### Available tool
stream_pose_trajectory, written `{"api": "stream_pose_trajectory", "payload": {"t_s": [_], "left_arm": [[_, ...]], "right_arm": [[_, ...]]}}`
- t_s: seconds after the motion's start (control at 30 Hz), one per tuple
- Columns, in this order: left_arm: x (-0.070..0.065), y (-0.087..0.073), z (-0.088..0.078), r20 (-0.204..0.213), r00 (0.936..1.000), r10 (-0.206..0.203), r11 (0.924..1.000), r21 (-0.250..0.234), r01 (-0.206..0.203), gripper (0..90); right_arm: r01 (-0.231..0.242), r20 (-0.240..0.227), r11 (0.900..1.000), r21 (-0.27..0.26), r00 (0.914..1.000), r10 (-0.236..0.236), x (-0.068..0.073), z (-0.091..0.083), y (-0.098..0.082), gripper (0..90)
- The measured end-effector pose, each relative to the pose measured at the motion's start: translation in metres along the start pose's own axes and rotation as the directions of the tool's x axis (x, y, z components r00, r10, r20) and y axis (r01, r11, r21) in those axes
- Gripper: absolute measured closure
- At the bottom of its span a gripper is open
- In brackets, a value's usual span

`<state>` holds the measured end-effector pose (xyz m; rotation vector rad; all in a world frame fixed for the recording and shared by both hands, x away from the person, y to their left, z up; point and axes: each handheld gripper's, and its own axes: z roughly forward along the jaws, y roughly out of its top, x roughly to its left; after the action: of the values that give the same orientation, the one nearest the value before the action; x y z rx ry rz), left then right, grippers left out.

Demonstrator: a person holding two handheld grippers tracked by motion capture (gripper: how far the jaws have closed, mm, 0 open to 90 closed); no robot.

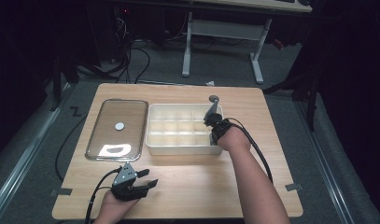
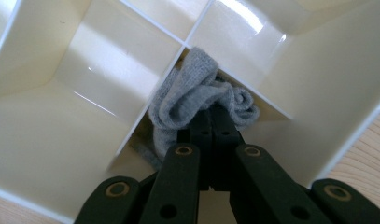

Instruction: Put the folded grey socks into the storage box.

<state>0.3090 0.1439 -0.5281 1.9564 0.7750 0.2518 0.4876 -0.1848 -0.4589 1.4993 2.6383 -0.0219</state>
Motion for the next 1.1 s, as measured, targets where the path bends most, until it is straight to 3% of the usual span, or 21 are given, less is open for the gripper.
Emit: {"api": "stream_pose_trajectory", "payload": {"t_s": [0.13, 0.17, 0.2, 0.23, 0.3, 0.33, 0.4, 0.57, 0.7, 0.87, 0.9, 1.1], "left_arm": [[0.0, 0.0, 0.0, -0.002, 1.0, -0.001, 1.0, 0.0, 0.001, 45.7], [0.0, 0.0, 0.0, -0.002, 1.0, -0.001, 1.0, -0.001, 0.001, 45.7], [-0.001, 0.0, 0.0, -0.001, 1.0, -0.002, 1.0, -0.001, 0.002, 45.7], [-0.001, 0.0, 0.0, 0.0, 1.0, 0.005, 1.0, 0.003, -0.005, 45.7], [-0.002, 0.001, 0.0, 0.0, 1.0, 0.009, 0.9999, 0.006, -0.009, 45.7], [-0.002, 0.0, 0.001, 0.001, 1.0, 0.007, 1.0, 0.005, -0.007, 45.7], [-0.003, 0.0, 0.001, 0.002, 1.0, 0.008, 0.9999, 0.008, -0.008, 45.7], [-0.001, 0.0, 0.0, -0.002, 1.0, 0.009, 0.9999, 0.005, -0.009, 45.6], [-0.001, 0.0, 0.0, -0.002, 1.0, 0.005, 1.0, 0.006, -0.005, 45.6], [-0.001, 0.0, 0.001, -0.009, 0.9999, 0.008, 1.0, 0.003, -0.008, 44.7], [-0.001, 0.0, 0.001, -0.011, 0.9999, 0.009, 1.0, 0.003, -0.009, 44.3], [-0.002, 0.0, 0.0, -0.02, 0.9996, 0.019, 0.9998, 0.004, -0.019, 43.8]], "right_arm": [[0.002, -0.019, 0.999, -0.033, 0.9998, -0.002, -0.005, -0.012, -0.006, 86.7], [-0.007, -0.027, 0.998, -0.06, 0.9996, 0.006, -0.006, -0.02, -0.009, 86.8], [-0.009, -0.04, 0.991, -0.133, 0.9992, 0.003, -0.007, -0.035, -0.011, 87.7], [-0.004, -0.052, 0.986, -0.169, 0.9987, -0.005, -0.005, -0.042, -0.01, 87.8], [0.007, -0.078, 0.979, -0.205, 0.9967, -0.024, 0.0, -0.045, -0.008, 88.0], [0.011, -0.073, 0.981, -0.191, 0.997, -0.026, 0.002, -0.042, -0.007, 88.3], [0.02, -0.016, 0.992, -0.122, 0.9996, -0.022, 0.002, -0.024, -0.003, 90.0], [-0.042, -0.058, 0.996, -0.082, 0.9976, 0.037, -0.001, -0.002, 0.0, 90.0], [-0.04, -0.058, 0.998, -0.052, 0.9976, 0.037, 0.0, 0.005, 0.005, 90.0], [-0.051, -0.068, 0.996, -0.067, 0.9966, 0.046, -0.001, 0.004, 0.002, 90.0], [-0.036, -0.064, 0.996, -0.081, 0.9975, 0.031, -0.002, 0.003, 0.001, 90.0], [-0.049, -0.086, 0.989, -0.138, 0.9956, 0.037, -0.007, -0.014, -0.009, 82.8]]}}
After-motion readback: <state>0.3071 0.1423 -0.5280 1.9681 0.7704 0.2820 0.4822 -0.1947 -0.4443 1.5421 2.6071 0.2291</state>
